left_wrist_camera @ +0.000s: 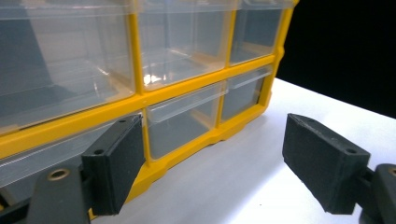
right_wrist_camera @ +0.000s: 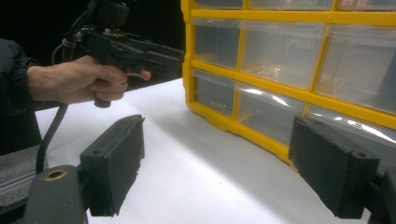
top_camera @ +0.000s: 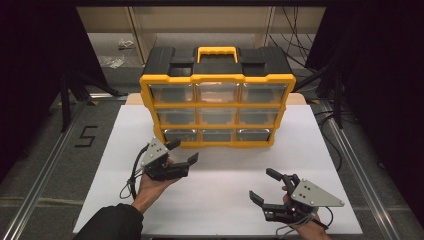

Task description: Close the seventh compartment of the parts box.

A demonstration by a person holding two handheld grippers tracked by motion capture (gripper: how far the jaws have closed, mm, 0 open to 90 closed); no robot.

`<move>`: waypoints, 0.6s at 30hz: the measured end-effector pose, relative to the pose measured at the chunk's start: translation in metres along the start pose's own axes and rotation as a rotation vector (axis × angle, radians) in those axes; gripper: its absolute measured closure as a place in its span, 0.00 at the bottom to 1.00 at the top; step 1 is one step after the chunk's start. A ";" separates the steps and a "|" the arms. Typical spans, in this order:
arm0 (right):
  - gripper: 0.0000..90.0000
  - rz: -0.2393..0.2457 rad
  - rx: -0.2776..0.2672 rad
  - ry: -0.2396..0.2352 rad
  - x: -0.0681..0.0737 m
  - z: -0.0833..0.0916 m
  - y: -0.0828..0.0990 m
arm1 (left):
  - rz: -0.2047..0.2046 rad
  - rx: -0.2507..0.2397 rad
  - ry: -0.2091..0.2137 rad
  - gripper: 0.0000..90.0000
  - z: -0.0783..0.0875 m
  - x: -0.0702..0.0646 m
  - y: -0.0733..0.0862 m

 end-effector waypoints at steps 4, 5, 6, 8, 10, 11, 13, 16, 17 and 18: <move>0.21 0.001 0.000 0.001 0.000 0.000 0.000 | 0.003 -0.016 0.018 0.22 0.004 -0.004 0.000; 0.21 0.001 0.000 0.001 0.000 0.000 0.000 | 0.000 -0.021 0.020 0.22 0.005 -0.005 0.000; 0.21 0.001 0.000 0.001 0.000 0.000 0.000 | -0.003 -0.023 0.023 0.22 0.006 -0.006 0.000; 0.21 0.000 0.000 0.002 0.000 0.000 0.000 | -0.001 -0.027 0.027 0.22 0.007 -0.007 0.000; 0.21 0.001 0.000 0.002 0.000 0.000 0.000 | -0.007 -0.031 0.034 0.22 0.009 -0.009 0.000; 0.21 0.001 0.000 0.002 0.000 0.000 0.000 | -0.008 -0.032 0.034 0.22 0.010 -0.010 0.000; 0.21 0.001 0.000 0.002 0.000 0.000 0.000 | -0.015 -0.034 0.039 0.22 0.011 -0.012 0.000; 0.21 0.000 0.000 0.002 0.000 0.000 0.000 | -0.023 -0.037 0.049 0.22 0.014 -0.014 0.000; 0.21 0.000 0.000 0.002 0.000 0.000 0.000 | -0.025 -0.037 0.050 0.21 0.014 -0.014 0.000; 0.21 0.000 0.000 0.002 0.000 0.000 0.000 | -0.022 -0.040 0.051 0.21 0.015 -0.015 0.000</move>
Point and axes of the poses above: each handheld gripper's, and its own axes: z roughly backward along the jaws, y roughly out of its underside, x roughly to its left, the point moved 1 cm from there along -z, roughly forward along the jaws, and after that the axes turned 14 degrees about -y, right-handed, at the moved point
